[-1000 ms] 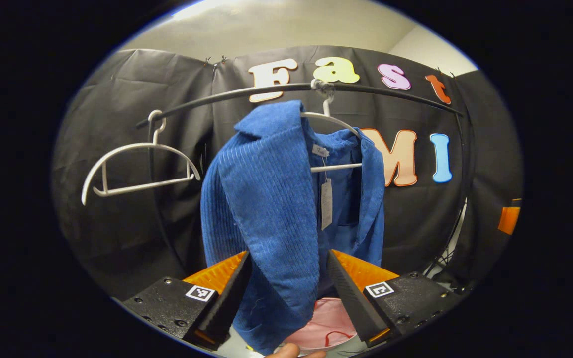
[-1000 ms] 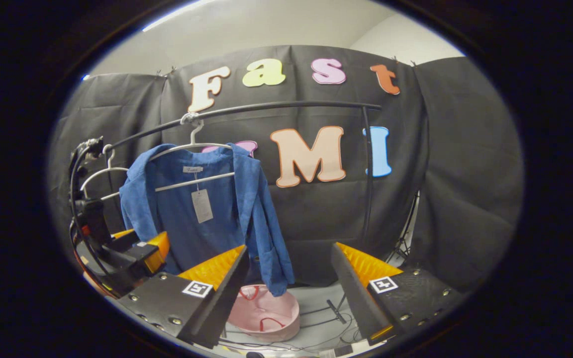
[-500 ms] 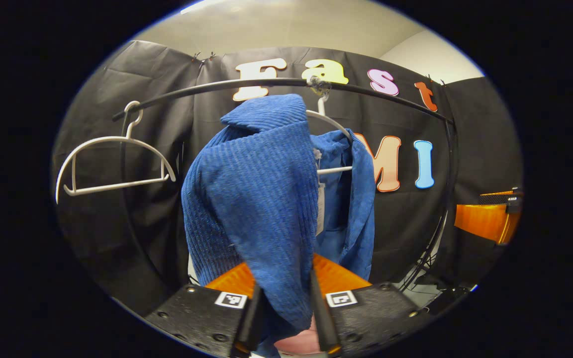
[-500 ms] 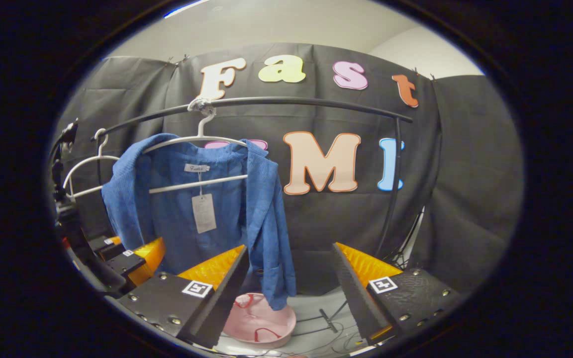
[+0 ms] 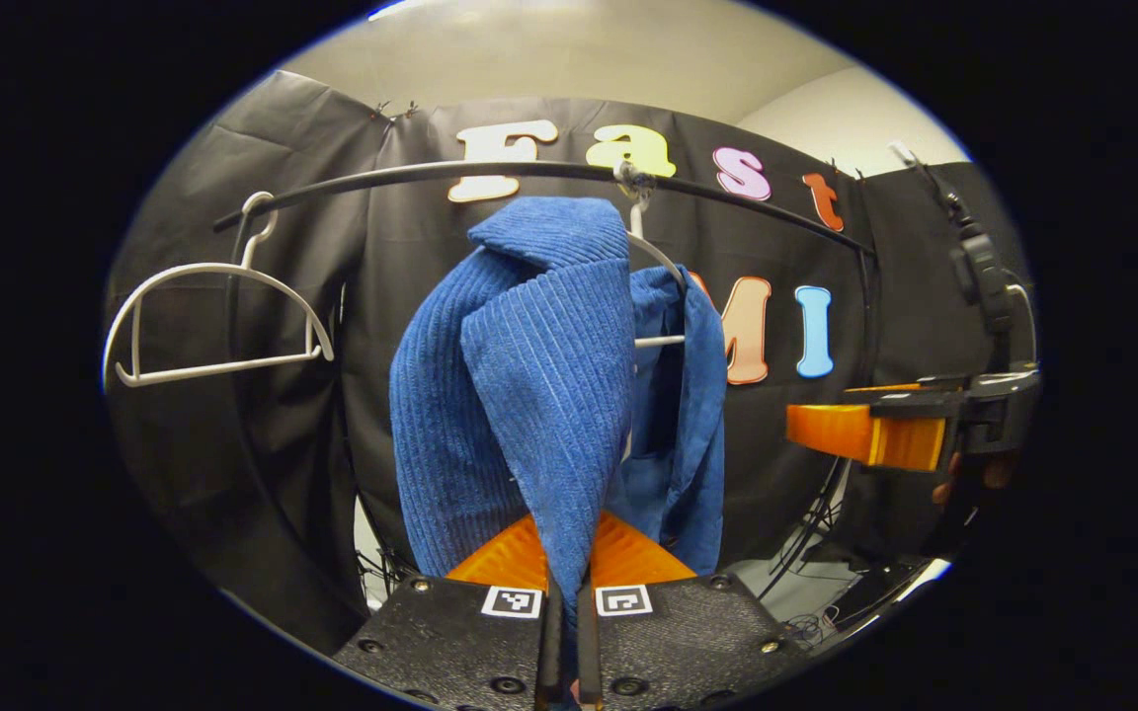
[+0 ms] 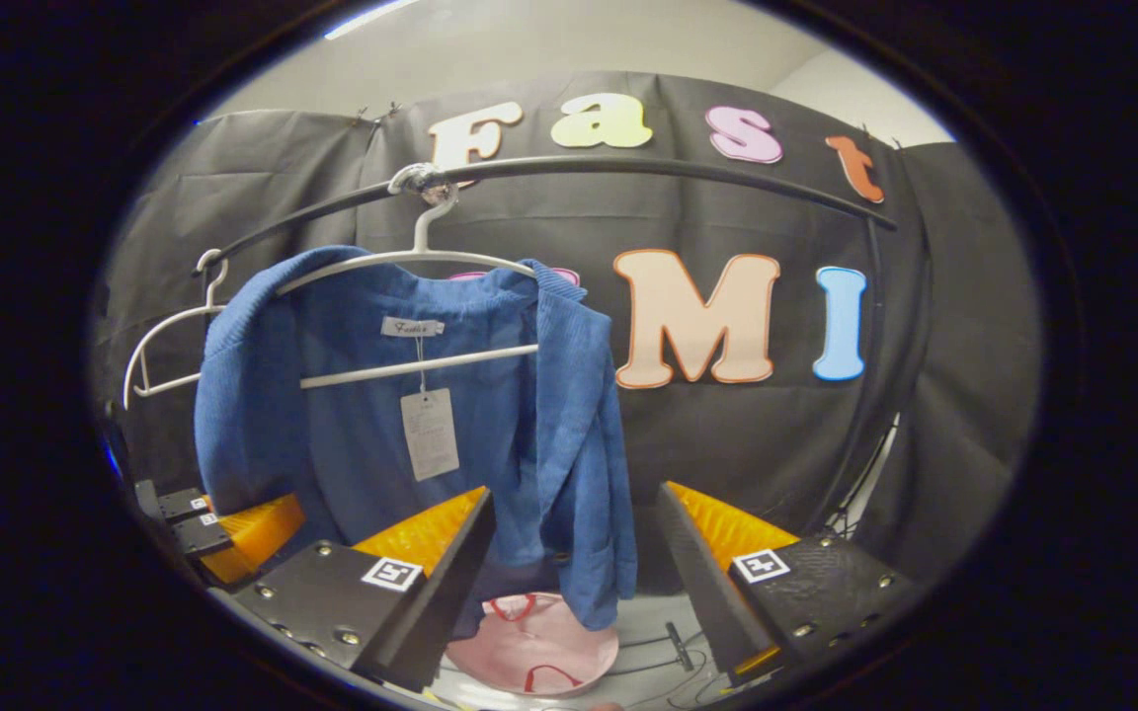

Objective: Grasp the clothes on the hanger with both hands and then place them into the laundry hamper below.

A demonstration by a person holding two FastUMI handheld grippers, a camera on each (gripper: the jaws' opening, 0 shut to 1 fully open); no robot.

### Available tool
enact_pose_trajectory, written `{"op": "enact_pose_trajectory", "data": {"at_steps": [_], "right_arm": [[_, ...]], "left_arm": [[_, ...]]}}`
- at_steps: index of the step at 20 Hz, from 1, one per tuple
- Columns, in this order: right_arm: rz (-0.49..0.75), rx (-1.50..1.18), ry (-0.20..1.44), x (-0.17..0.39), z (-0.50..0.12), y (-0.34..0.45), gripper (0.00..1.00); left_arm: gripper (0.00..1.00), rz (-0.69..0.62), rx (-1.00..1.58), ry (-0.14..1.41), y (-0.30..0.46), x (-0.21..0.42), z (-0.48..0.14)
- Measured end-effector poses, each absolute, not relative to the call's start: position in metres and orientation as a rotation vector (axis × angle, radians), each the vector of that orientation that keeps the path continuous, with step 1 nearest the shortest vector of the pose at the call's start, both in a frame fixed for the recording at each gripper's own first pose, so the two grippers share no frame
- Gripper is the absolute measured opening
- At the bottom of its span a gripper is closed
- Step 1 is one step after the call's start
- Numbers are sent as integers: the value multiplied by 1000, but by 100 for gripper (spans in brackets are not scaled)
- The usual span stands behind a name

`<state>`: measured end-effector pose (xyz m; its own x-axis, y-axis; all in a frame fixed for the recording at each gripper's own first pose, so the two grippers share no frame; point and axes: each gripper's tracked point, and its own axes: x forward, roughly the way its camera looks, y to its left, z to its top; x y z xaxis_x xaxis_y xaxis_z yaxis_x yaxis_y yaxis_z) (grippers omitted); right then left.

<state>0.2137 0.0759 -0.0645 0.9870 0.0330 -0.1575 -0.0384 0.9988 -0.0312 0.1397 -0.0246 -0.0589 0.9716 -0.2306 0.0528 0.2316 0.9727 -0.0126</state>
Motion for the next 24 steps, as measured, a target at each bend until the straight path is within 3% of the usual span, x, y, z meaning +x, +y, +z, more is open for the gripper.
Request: {"op": "enact_pose_trajectory", "data": {"at_steps": [5,6,7,13,20,24], "right_arm": [[99,-19,197,260,-81,81,99],[109,-16,207,269,-85,82,94],[119,-14,211,278,-87,82,99],[178,-33,227,331,-95,95,99],[151,-32,173,381,-90,91,99],[111,-67,137,389,-86,79,37]], "left_arm": [[4,-196,-15,-44,-16,134,-43],[6,-190,-28,-42,-14,134,-41],[5,-185,-39,-38,-14,132,-40],[3,-122,-54,-33,-3,128,-29],[2,2,-58,-12,22,128,-19],[3,51,-46,-9,33,124,-13]]}}
